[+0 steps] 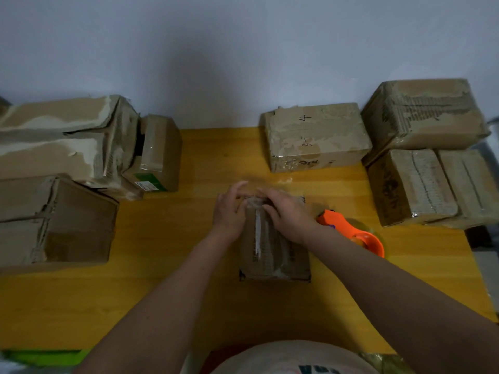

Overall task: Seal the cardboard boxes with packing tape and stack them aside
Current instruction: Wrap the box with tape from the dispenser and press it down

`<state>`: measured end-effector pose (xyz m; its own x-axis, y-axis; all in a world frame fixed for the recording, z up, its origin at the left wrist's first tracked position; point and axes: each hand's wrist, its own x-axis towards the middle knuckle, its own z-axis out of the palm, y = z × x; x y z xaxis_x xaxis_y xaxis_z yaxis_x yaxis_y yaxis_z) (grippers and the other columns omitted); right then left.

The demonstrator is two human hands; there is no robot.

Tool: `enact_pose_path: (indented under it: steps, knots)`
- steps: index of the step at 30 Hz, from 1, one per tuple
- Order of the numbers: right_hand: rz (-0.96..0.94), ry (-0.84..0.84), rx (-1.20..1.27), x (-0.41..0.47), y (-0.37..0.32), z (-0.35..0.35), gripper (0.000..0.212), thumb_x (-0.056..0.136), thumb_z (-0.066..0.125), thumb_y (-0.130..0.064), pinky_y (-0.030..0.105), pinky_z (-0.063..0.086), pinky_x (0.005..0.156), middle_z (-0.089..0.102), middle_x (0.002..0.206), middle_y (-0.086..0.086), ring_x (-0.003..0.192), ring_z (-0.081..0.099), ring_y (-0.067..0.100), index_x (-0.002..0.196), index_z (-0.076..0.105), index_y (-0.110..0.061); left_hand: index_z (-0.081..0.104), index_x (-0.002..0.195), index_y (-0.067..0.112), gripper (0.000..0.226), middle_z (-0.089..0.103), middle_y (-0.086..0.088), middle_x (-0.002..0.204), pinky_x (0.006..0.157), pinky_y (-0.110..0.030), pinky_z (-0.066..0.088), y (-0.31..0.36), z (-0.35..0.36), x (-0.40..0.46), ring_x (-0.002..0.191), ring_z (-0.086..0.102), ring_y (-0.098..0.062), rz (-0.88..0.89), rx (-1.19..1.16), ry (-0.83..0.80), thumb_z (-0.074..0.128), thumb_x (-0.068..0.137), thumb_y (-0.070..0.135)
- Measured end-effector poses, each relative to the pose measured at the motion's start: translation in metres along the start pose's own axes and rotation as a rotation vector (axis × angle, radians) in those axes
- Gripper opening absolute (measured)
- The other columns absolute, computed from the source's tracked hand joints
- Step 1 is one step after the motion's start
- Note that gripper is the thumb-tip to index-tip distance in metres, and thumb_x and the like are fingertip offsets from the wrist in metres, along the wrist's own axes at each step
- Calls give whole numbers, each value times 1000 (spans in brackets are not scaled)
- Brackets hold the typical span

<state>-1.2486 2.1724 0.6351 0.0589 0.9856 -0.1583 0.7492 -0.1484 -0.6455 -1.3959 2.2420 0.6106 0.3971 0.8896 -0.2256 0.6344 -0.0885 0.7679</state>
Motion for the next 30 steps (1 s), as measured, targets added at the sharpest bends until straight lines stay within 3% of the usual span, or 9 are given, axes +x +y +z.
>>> enact_pose_path:
  steps: [3,7,9,13,16,19,21,25,30]
  knots:
    - [65,-31,52,7,1,-3,40,96,51,-24,39,43,100,56,129,4,119,51,23,136,44,-22,47,123,33,31,58,13,108,99,-46,44,-10,3,4,117,51,-24,-97,-184,-48,52,98,16]
    - [94,-90,67,16,-2,-4,38,94,56,-26,36,45,95,60,127,3,117,53,22,131,50,-19,56,124,16,25,58,-3,121,91,-28,45,-9,4,1,115,54,-19,-107,-227,-29,50,100,16]
    - [112,-126,68,20,-4,-3,36,96,54,-26,31,43,89,60,125,5,115,54,23,131,52,-20,61,120,22,23,60,-2,119,93,-34,46,-11,7,0,113,54,-21,-124,-215,-47,47,101,23]
    - [104,-162,18,25,-6,-3,33,100,44,-25,28,40,87,61,125,6,113,54,25,130,56,-19,58,124,36,40,58,-5,128,103,-45,41,-17,13,1,120,48,-26,-214,-63,-94,31,97,48]
    - [124,-203,-21,24,0,-8,33,102,36,-27,36,45,91,64,118,10,109,56,28,124,60,-18,51,136,33,45,40,-2,150,113,-40,23,-14,11,1,137,30,-26,-206,174,-89,22,103,44]
    - [111,-25,-152,14,13,-20,30,101,41,-26,39,43,92,68,108,9,107,55,29,109,67,-15,46,143,26,50,19,-5,160,119,-46,13,-3,7,-6,146,11,-29,-331,265,-98,19,104,43]
    - [125,75,-113,5,17,-25,26,99,48,-23,36,40,94,66,112,8,112,53,27,109,68,-11,44,144,20,47,16,-7,161,120,-47,11,2,8,-12,147,9,-29,-262,299,-3,24,105,38]
    - [166,83,49,1,22,-20,23,96,55,-20,39,47,89,69,110,10,105,58,26,108,71,-8,59,131,8,34,55,-9,138,107,-34,34,8,20,-14,131,46,-26,197,162,141,44,101,12]
    - [302,63,371,-4,37,-14,20,90,64,-18,26,50,78,73,99,8,85,64,13,100,74,-3,71,103,12,21,62,5,96,71,-7,37,5,25,-13,91,56,-9,106,-51,129,51,98,10]
